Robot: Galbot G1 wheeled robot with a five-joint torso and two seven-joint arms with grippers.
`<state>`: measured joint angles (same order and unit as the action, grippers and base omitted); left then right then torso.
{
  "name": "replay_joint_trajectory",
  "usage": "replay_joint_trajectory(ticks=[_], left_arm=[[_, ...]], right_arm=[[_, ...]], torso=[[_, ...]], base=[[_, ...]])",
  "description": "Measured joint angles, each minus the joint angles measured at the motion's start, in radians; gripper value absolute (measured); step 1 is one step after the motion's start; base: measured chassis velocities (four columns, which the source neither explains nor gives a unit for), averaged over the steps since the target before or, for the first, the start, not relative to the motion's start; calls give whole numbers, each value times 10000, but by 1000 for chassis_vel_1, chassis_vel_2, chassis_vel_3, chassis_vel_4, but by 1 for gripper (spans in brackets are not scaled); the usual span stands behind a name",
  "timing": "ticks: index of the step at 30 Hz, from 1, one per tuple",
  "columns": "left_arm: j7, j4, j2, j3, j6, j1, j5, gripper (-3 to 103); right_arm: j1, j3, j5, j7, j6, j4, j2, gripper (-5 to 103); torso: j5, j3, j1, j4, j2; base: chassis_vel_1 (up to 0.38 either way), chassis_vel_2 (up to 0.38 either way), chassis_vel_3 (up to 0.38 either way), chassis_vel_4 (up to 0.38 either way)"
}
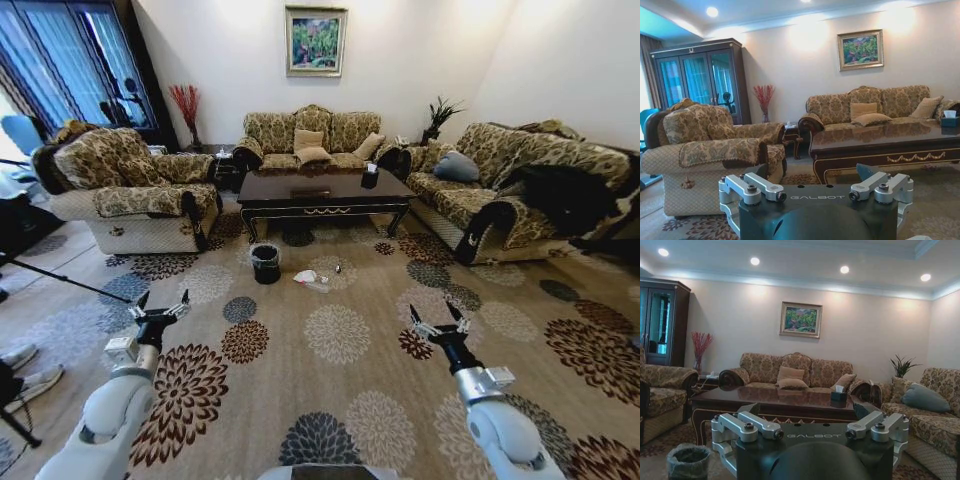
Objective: Move to the front of the table and pick up the trash from the floor, then place it into the trash bin.
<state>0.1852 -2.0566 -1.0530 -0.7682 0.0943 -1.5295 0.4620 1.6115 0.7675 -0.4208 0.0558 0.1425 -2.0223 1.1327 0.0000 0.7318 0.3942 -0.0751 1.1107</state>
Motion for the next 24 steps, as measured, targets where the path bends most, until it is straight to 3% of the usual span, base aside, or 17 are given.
replay_joint_trajectory(ticks=[15, 24], left_arm=[[-32, -22, -167, -20, -130, -191, 12, 100], [-108, -38, -256, 80, -191, -219, 48, 100]], right_arm=[[49, -180, 17, -42, -16, -52, 221, 100], [77, -171, -24, -95, -31, -72, 263, 100]], torso=[[1, -7, -6, -2, -13], [0, -183, -171, -1, -359]], base=[[0, 0, 0, 0], [0, 0, 0, 0]])
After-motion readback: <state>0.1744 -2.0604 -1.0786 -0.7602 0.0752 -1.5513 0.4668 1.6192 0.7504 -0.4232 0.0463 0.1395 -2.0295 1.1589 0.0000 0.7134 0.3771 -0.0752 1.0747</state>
